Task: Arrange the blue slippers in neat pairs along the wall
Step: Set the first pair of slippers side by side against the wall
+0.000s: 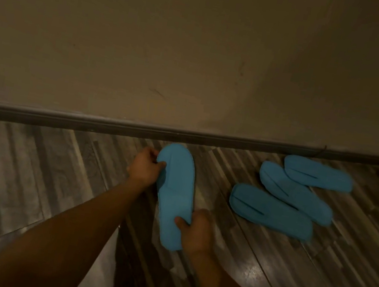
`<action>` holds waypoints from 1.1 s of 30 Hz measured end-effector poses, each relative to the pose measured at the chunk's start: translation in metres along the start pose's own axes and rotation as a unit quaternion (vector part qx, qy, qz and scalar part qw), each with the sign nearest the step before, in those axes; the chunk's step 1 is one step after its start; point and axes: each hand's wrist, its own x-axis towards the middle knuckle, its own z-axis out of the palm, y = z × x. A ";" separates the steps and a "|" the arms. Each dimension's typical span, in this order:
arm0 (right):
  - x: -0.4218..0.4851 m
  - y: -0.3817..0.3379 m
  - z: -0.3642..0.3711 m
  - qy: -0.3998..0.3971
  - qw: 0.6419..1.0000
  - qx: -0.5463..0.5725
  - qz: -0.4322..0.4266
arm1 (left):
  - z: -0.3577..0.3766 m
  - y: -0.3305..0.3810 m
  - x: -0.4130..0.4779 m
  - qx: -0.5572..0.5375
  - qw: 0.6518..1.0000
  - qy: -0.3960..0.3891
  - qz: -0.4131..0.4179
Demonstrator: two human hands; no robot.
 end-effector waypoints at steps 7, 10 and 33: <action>0.006 -0.023 0.025 0.024 0.996 -0.081 0.003 | -0.016 -0.004 0.019 0.124 0.992 0.010 0.017; 0.008 -0.024 0.026 0.023 0.994 -0.104 0.005 | -0.016 -0.008 0.018 0.155 0.986 0.033 0.043; 0.057 0.119 -0.259 0.220 0.961 -0.139 0.093 | 0.168 0.067 -0.060 0.231 0.942 -0.124 0.210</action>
